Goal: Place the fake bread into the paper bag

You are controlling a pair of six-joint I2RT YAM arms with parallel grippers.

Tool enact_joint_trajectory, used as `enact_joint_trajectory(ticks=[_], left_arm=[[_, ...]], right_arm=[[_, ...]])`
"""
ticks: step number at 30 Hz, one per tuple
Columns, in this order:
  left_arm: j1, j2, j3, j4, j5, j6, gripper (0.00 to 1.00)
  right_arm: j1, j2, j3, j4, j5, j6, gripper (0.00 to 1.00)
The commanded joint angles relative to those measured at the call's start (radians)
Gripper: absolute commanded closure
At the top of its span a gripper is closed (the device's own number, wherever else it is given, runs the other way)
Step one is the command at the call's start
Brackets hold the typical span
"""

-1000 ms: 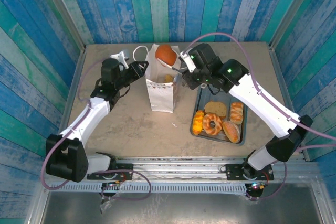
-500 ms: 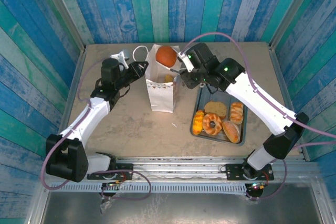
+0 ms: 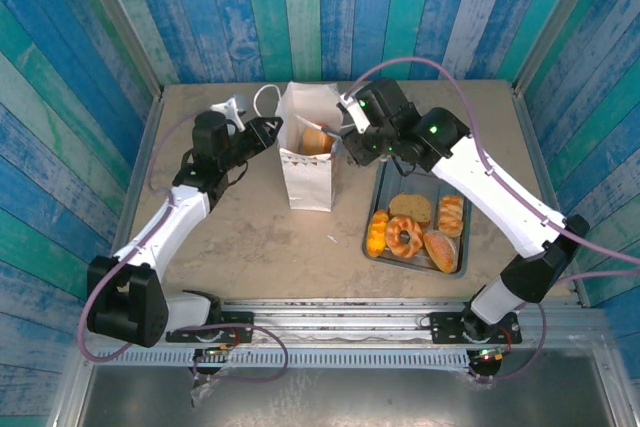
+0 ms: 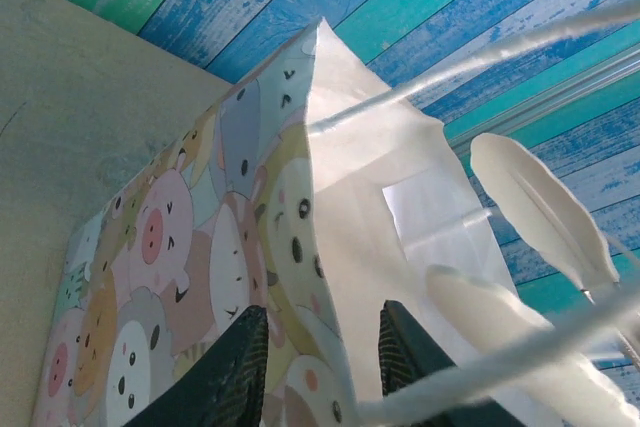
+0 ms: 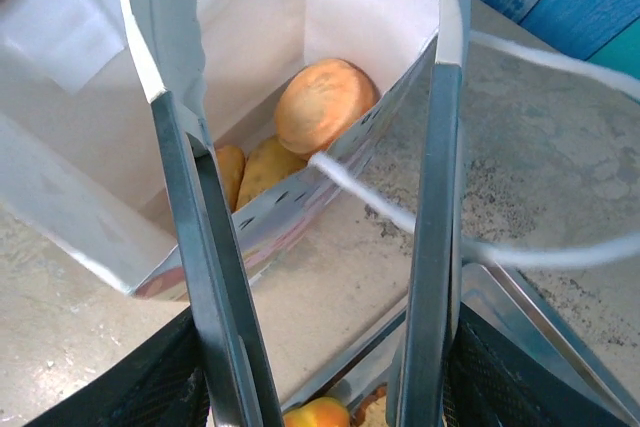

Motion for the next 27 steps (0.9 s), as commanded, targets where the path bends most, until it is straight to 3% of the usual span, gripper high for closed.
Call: enact_joint_trajectory(ticks=[1, 8, 14, 22, 27], left_arm=[[0.000, 0.010, 0.010, 0.002, 0.008, 0.020, 0.61], [0.000, -0.005, 0.047, -0.026, -0.004, 0.043, 0.44], [0.000, -0.094, 0.090, -0.104, -0.083, 0.118, 0.30], [0.000, -0.287, 0.026, -0.123, -0.276, 0.229, 0.09], [0.000, -0.425, -0.088, -0.079, -0.399, 0.265, 0.01]], right_arm=[[0.006, -0.041, 0.043, 0.039, -0.041, 0.022, 0.42], [0.004, -0.135, 0.074, 0.080, -0.121, 0.072, 0.42], [0.004, -0.262, 0.059, 0.113, -0.162, 0.156, 0.43], [-0.015, -0.421, -0.014, -0.001, 0.054, 0.245, 0.41], [-0.143, -0.463, -0.051, -0.186, 0.090, 0.321, 0.41]])
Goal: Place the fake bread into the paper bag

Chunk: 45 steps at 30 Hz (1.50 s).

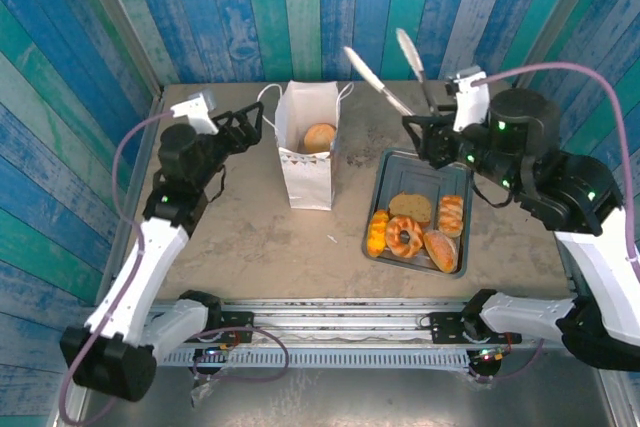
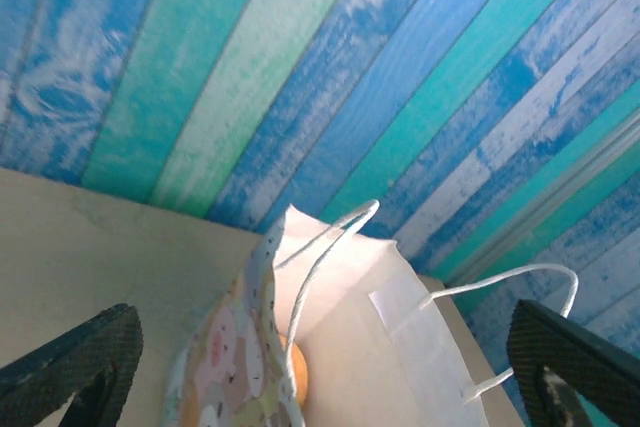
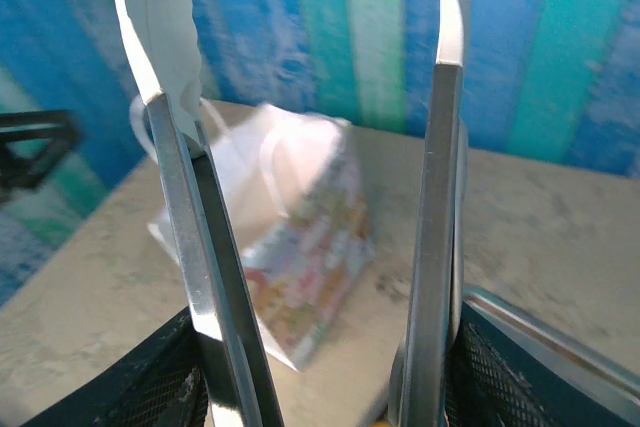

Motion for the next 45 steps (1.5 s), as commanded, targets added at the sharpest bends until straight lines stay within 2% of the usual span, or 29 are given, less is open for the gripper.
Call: enact_joint_trajectory(ticks=[1, 6, 14, 18, 22, 30, 33, 45], left_arm=[[0.000, -0.081, -0.080, 0.023, -0.136, 0.062, 0.00], [0.000, -0.192, -0.176, 0.040, -0.230, 0.100, 0.05], [-0.001, -0.286, -0.269, 0.085, -0.297, 0.168, 0.06], [0.000, -0.296, -0.277, 0.089, -0.301, 0.186, 0.06], [0.000, -0.296, -0.296, 0.132, -0.255, 0.179, 0.06], [-0.001, -0.291, -0.306, 0.225, -0.043, 0.213, 0.06], [0.000, -0.295, -0.314, 0.256, 0.006, 0.216, 0.06], [0.000, -0.311, -0.325, 0.258, -0.026, 0.222, 0.06]], right_arm=[[-0.105, -0.009, -0.048, -0.163, 0.050, 0.082, 0.41], [-0.279, -0.015, -0.133, -0.330, -0.035, 0.105, 0.41], [-0.424, -0.037, -0.372, -0.420, -0.157, 0.130, 0.42], [-0.457, -0.037, -0.445, -0.442, -0.163, 0.146, 0.42], [-0.489, -0.026, -0.495, -0.471, -0.154, 0.141, 0.42], [-0.499, 0.032, -0.542, -0.474, -0.176, 0.125, 0.42], [-0.502, 0.071, -0.543, -0.477, -0.200, 0.109, 0.42], [-0.512, 0.127, -0.578, -0.470, -0.187, 0.094, 0.43]])
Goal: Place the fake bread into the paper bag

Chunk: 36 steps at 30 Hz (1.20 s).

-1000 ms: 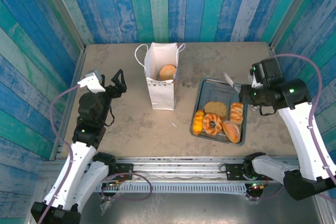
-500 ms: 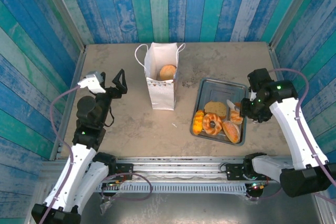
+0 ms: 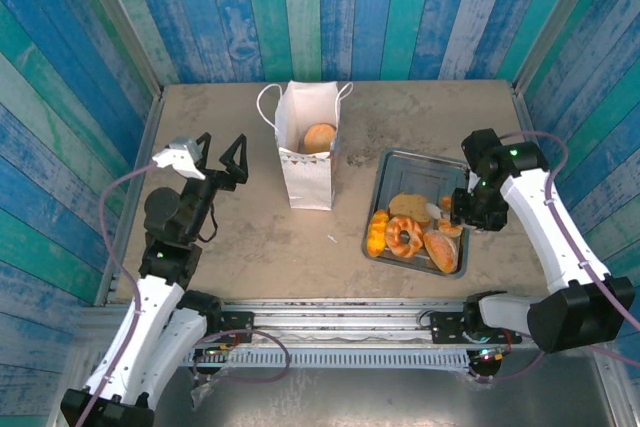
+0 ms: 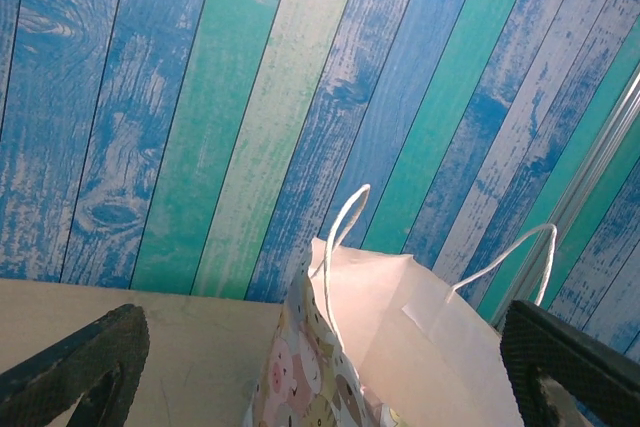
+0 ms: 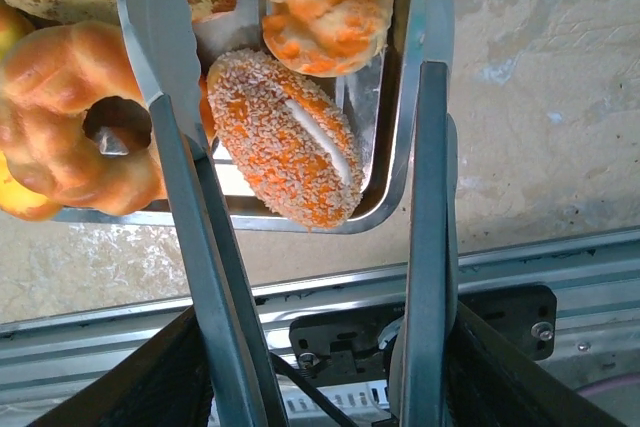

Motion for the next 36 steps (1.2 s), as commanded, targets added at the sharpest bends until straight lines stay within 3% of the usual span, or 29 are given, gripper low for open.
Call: enact_joint_trajectory(ticks=[1, 25, 36], left_arm=[[0.000, -0.010, -0.012, 0.031, 0.007, 0.020, 0.06], [0.018, 0.019, -0.023, 0.057, 0.016, 0.007, 0.06], [0.021, 0.028, -0.022, 0.053, 0.013, 0.002, 0.06]], right_arm=[[-0.010, 0.009, -0.013, -0.018, 0.014, -0.009, 0.44], [-0.030, 0.053, -0.062, 0.010, 0.030, -0.022, 0.57], [-0.030, 0.032, 0.025, 0.000, 0.074, -0.028, 0.65]])
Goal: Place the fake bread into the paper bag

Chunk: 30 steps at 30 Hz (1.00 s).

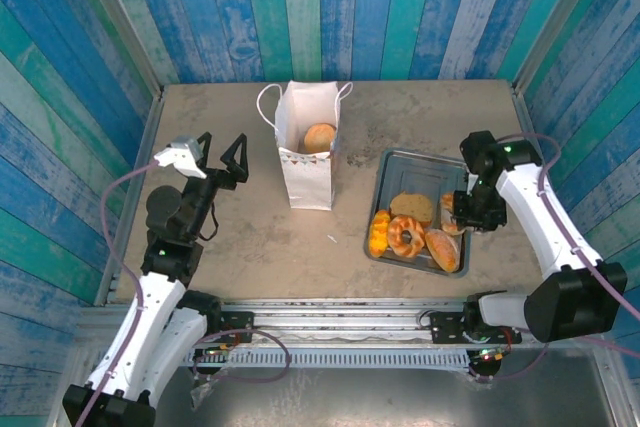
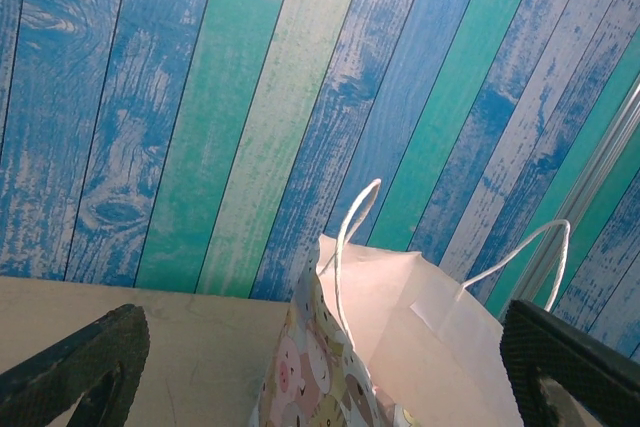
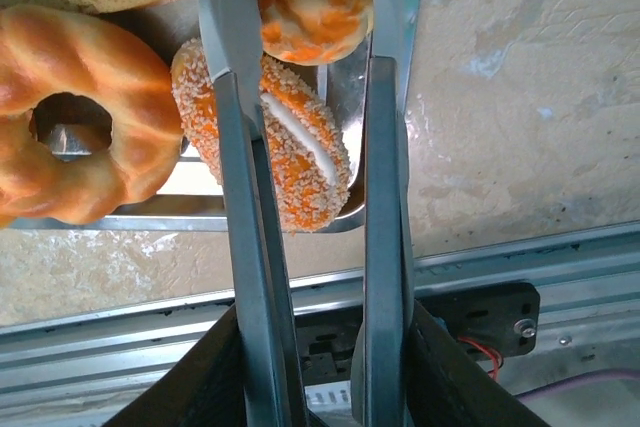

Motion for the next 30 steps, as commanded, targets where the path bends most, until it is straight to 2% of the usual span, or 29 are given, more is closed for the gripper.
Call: enact_joint_trajectory(ticks=[1, 7, 19, 24, 30], left_arm=[[0.006, 0.004, -0.008, 0.021, 0.000, -0.002, 0.06], [0.006, 0.021, 0.015, -0.011, -0.006, -0.018, 0.06], [0.005, 0.123, 0.137, -0.130, 0.033, -0.133, 0.05], [0.006, 0.188, 0.197, -0.200, 0.052, -0.192, 0.03], [0.006, 0.275, 0.241, -0.216, 0.121, -0.264, 0.01]], right_arm=[[-0.006, -0.021, 0.060, -0.019, 0.050, -0.010, 0.65], [-0.005, -0.054, 0.139, 0.009, 0.059, -0.038, 0.66], [0.009, -0.107, 0.302, 0.204, -0.088, -0.116, 0.67], [0.056, -0.128, 0.346, 0.339, -0.126, -0.143, 0.67], [0.166, -0.157, 0.366, 0.537, -0.113, -0.162, 0.66]])
